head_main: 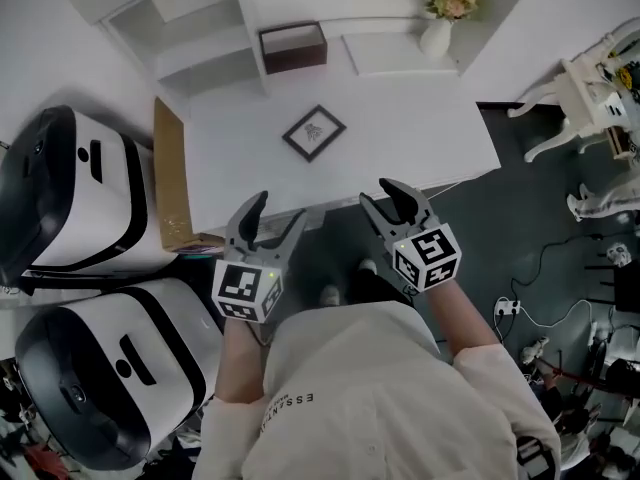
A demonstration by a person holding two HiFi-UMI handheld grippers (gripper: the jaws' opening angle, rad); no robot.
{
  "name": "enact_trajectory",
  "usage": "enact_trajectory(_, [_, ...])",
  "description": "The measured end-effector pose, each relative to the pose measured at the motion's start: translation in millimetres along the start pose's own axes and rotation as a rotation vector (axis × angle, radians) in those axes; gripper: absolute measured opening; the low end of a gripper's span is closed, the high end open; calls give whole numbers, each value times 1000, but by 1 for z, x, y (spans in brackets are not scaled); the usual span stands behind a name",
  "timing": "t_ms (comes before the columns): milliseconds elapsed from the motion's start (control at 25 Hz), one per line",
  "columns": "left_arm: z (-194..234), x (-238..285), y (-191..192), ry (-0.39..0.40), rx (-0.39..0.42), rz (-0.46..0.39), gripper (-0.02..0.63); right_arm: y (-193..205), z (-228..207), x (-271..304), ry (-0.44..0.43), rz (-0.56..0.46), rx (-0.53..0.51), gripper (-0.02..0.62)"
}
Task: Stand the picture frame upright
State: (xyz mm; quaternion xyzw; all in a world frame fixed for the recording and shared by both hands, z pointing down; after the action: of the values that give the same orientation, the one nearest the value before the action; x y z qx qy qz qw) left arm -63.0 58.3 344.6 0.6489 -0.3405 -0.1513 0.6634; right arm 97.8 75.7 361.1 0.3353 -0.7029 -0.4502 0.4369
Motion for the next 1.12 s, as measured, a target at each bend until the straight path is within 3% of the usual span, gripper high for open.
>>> enact_trajectory(320, [54,48,5,-167,25,52,291,-19,-35,101,-143,74,-42,193])
enact_trajectory(560, [89,104,6,-246,-68,63,291,-28,-86,168,-206,199,-67,193])
enact_trajectory(720, [104,132,25,-316,-141,116,291,-13,-113,209,-253,314,-100,193])
enact_trajectory(1120, [112,169,76,-377,-261,229,290,63,-155,278,-298,626,-98,192])
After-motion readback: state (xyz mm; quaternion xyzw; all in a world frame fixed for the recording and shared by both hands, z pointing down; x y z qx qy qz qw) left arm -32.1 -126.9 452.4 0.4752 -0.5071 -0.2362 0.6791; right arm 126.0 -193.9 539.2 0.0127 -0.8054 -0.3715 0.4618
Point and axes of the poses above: the fingertips, and each gripper's own axes: x forward along the fingers, z to its left, y out of its underside, the point moved 1 cm from there along -x, backward along the fingers, and after that the axes turned 8 degrees about x, right-handed, at the moved point
